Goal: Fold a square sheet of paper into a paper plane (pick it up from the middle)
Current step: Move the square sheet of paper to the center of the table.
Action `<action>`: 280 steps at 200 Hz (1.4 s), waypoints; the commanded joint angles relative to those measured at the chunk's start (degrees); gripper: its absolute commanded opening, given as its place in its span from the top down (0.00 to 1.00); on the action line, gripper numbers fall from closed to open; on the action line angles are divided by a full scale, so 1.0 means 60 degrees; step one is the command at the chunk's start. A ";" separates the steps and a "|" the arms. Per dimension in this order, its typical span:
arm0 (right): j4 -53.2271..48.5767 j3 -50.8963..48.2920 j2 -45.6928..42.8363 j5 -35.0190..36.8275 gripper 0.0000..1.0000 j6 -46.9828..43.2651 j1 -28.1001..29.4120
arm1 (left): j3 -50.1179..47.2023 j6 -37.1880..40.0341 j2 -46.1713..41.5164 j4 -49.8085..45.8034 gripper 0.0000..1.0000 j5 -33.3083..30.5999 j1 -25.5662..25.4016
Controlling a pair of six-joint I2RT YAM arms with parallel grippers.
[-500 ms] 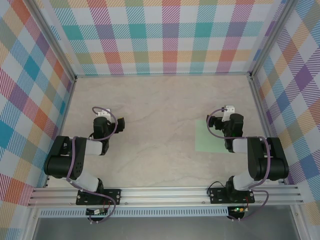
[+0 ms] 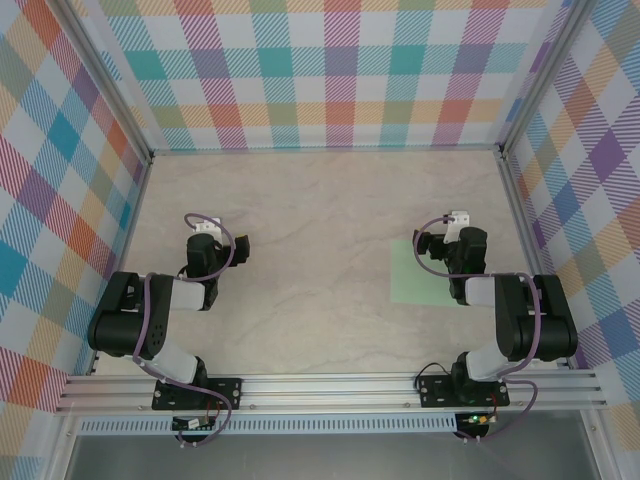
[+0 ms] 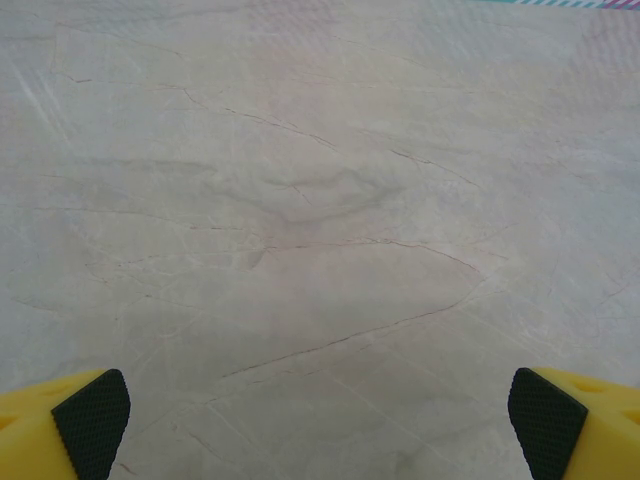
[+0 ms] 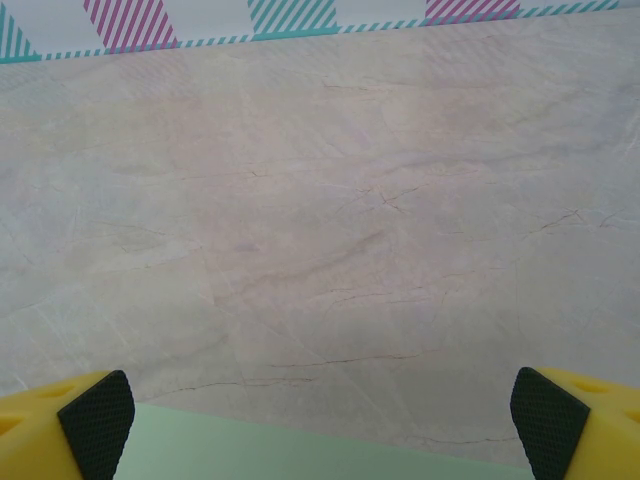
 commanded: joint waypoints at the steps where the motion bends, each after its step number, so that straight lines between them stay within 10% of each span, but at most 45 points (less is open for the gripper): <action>1: 0.0041 0.0182 0.0075 -0.0202 0.00 -0.0084 -0.0059 | 0.0169 0.0116 0.0048 0.0165 0.00 0.0138 0.0136; 103: -0.0155 0.0277 -0.0046 -0.0410 0.00 -0.0208 -0.0059 | 0.0234 -0.0065 -0.0586 -0.0416 0.00 -0.0262 0.0142; 165: -0.8007 0.3322 -0.2591 0.1249 0.00 0.2316 -0.0050 | 0.1491 -0.2289 -0.3259 -0.5422 0.00 -0.1566 0.0148; 223: -1.1347 0.4775 -0.2200 -0.0699 0.00 0.4421 -0.0049 | 0.4156 -0.4093 -0.3428 -1.0612 0.00 0.0622 0.0142; 280: -1.2300 0.4562 -0.1280 -0.1602 0.00 0.6789 0.0176 | 0.5386 -0.4433 -0.2769 -1.2477 0.00 0.2268 0.0142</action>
